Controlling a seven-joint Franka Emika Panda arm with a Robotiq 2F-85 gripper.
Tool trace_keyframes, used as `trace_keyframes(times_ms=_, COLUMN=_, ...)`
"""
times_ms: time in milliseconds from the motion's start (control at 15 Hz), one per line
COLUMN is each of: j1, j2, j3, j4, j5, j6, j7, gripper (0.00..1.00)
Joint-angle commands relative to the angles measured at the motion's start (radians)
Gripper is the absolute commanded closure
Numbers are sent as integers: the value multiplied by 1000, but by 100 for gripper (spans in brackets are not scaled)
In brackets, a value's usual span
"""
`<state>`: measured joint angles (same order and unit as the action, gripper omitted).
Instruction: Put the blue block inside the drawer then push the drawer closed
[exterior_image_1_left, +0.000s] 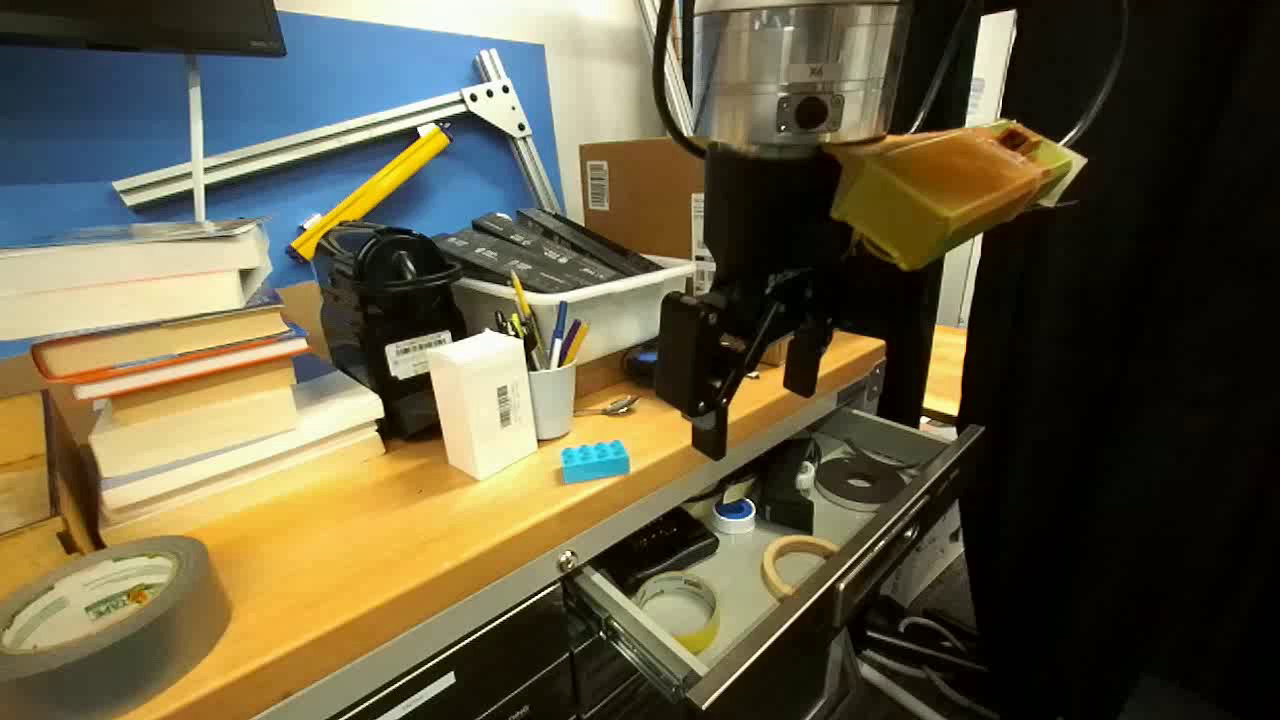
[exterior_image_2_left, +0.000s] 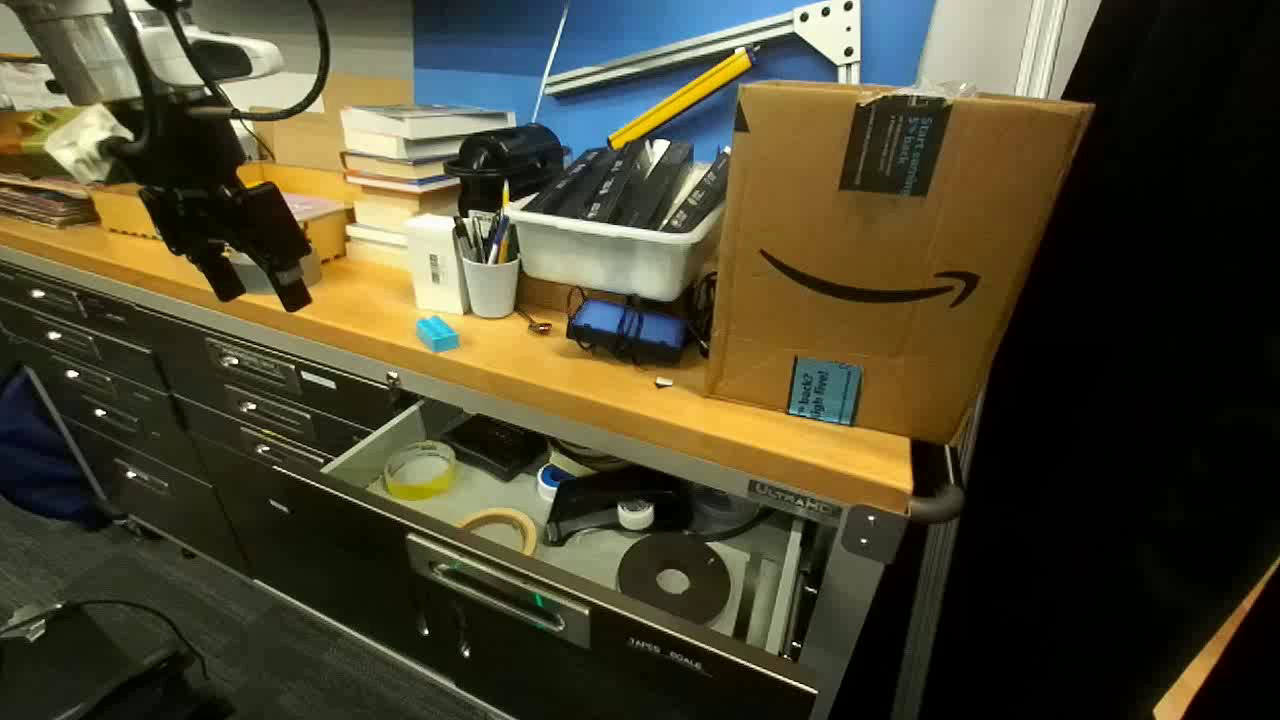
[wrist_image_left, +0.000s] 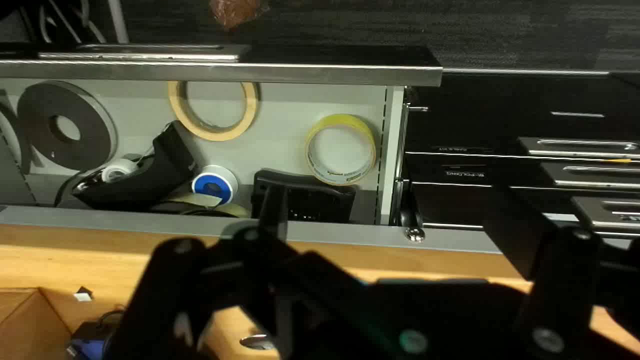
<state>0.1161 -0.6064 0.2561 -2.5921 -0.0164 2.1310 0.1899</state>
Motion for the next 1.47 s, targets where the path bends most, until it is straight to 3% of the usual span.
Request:
trace_keyframes(times_ms=0, j1=13, j2=1, j3=-12, j4=6, j5=-8, j6=-3, j7=7, gripper=0)
trace_keyframes(times_ms=267, j1=10, j2=30, j3=-16, j4=24, j5=-9, j6=14, j7=-4, gripper=0)
trace_keyframes(times_ms=600, j1=0, j2=295, j3=-54, j4=124, j5=13, j6=238, j7=-30, gripper=0)
trace_keyframes(times_ms=800, j1=-4, j2=461, j3=-72, j4=215, j5=14, j6=311, j7=-24, gripper=0)
trace_keyframes(times_ms=1133, j1=-4, j2=660, j3=-99, j4=381, j5=0, j6=301, j7=-6, gripper=0)
trace_keyframes(times_ms=1400, j1=2, j2=744, j3=-122, j4=465, j5=-3, j6=285, j7=7, gripper=0)
